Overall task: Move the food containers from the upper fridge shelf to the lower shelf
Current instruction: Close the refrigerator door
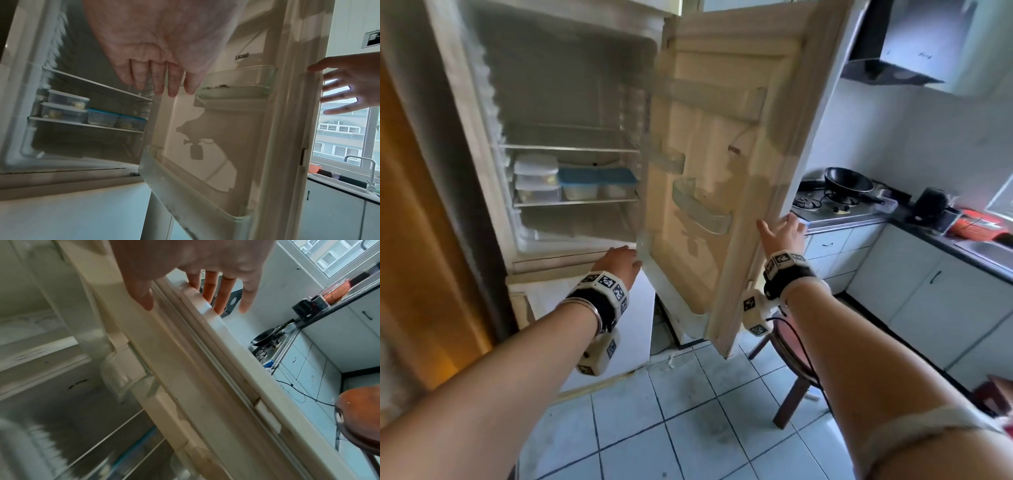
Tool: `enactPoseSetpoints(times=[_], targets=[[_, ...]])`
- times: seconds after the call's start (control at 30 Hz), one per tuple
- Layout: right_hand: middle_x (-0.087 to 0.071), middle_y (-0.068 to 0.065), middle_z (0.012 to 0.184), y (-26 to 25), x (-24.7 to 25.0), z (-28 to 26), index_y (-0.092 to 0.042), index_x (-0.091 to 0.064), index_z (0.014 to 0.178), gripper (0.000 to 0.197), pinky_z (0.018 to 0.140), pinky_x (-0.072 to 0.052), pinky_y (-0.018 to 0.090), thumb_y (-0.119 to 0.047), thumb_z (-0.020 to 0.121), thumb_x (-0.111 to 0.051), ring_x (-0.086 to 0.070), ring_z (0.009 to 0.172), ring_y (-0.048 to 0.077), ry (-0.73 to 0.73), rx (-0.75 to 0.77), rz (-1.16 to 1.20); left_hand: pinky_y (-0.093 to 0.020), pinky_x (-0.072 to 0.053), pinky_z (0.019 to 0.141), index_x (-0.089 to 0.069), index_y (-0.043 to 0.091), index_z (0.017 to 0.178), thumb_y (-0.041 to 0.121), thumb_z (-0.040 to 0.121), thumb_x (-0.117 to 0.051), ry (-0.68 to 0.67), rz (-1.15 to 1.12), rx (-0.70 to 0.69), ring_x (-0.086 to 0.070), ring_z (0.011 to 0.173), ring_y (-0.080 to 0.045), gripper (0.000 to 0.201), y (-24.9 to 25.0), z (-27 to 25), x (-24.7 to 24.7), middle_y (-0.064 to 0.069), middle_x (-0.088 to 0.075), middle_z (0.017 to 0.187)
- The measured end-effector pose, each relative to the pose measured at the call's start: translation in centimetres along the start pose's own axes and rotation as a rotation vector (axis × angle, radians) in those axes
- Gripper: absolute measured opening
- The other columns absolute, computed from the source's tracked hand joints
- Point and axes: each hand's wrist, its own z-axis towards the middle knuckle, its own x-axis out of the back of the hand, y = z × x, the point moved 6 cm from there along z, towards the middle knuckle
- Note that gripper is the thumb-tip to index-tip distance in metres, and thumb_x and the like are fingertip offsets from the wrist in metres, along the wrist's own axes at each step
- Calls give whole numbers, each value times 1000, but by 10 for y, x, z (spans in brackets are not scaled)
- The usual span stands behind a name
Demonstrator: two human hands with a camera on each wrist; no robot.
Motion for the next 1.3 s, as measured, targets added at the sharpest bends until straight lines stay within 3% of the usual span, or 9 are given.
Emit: enactPoseSetpoints(times=[0.17,0.3,0.47,0.6,0.7,0.83,1.03,1.3], targets=[[-46,17,135,-29,-25,-45,-1,-36,132,64,105,-34,31,-32,84,-65,-44,126,28,-46,128,161,-33,-28,113,-43,8,140,23,98,-39,55,-24,-26,-38,136,-28,44,-10,-10,16,-12,-41,148],[-48,11,139,-63,-60,-88,-8,-27,141,69,103,-39,32,-33,87,-62,-50,126,26,-213,154,198,-32,-22,117,-38,8,143,26,99,-38,92,-66,-25,-33,140,-26,48,-37,-22,32,-11,-36,152],[-46,8,140,-114,-106,-131,-16,-24,146,86,106,-43,38,-41,78,-70,-50,127,25,-321,241,141,-33,-29,117,-40,10,143,26,97,-43,116,-144,46,-39,138,-27,48,-88,-33,51,-11,-39,151],[-30,9,150,-151,-143,-158,-23,-9,150,95,108,-36,39,-47,78,-67,-40,134,26,-430,254,45,-34,-44,106,-45,11,140,17,95,-51,142,-280,70,-55,123,-31,45,-117,-36,68,-15,-51,141],[-30,7,150,-177,-169,-174,-25,-6,150,93,105,-39,38,-40,82,-66,-43,133,26,-501,322,17,-27,-43,98,-45,14,139,14,95,-50,158,-311,70,-57,121,-29,44,-129,-32,80,-15,-55,138],[-35,11,147,-213,-212,-183,-23,-6,151,85,102,-42,37,-33,87,-61,-50,125,28,-556,416,40,-28,-44,93,-47,13,135,25,93,-54,162,-389,134,-59,118,-30,44,-148,-18,99,-14,-60,131],[-35,11,148,-257,-279,-188,-23,-11,151,64,98,-44,37,-33,95,-42,-51,123,28,-671,515,67,-40,-42,107,-38,13,138,29,92,-56,254,-477,332,-54,124,-31,52,-200,20,121,-12,-53,138],[-21,-2,158,-306,-341,-146,-20,-22,150,54,117,-26,31,-34,99,-36,-30,143,18,-690,850,-29,-46,-41,106,-40,4,135,37,84,-65,363,-563,526,-51,125,-38,66,-249,92,148,-19,-51,138]])
